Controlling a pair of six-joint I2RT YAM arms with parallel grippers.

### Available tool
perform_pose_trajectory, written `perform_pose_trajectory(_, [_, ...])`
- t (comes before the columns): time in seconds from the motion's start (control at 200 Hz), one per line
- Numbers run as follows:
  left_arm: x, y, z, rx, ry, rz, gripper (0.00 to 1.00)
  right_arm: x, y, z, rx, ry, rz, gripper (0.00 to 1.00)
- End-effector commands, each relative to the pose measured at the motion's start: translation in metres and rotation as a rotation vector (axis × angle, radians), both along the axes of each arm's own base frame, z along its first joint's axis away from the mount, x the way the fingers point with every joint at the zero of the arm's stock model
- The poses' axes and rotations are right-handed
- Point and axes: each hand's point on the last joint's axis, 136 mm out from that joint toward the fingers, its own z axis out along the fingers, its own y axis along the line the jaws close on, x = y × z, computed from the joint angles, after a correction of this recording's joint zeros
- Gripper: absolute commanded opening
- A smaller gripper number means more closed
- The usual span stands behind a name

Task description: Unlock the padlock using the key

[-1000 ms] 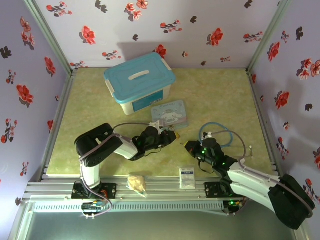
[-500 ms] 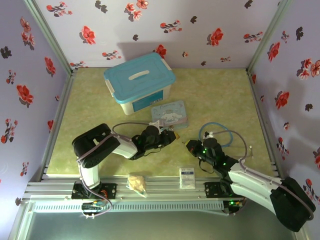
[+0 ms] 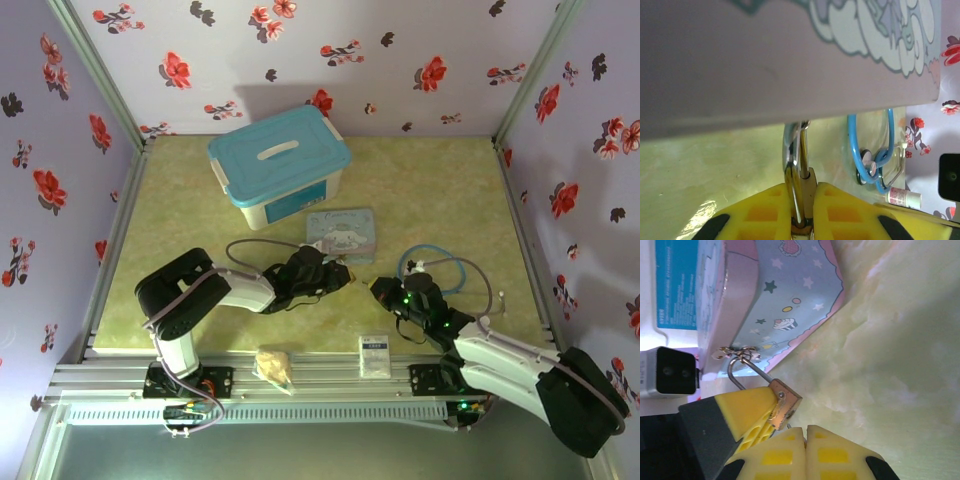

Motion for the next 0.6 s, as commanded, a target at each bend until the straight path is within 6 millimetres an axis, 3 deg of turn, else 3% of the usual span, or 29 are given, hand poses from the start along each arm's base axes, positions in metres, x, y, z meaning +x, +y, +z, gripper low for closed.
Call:
perform_pose_trajectory(0.0, [0.009,-0.011,0.03,-0.112,0.014,0.018,0.01,0.006,-0.001,0.01,0.044,-0.026,-0.036,0.0])
perform_pose_trajectory(0.26, [0.012,-0.009,0.033,-0.108,0.026,0.043,0.01,0.014,0.011,0.012,0.064,-0.022,-0.018,0.0])
perform_pose_trajectory(0.595, [0.024,-0.008,0.051,-0.166,0.026,0.089,0.0,0.024,0.02,0.013,0.138,-0.042,-0.034,0.0])
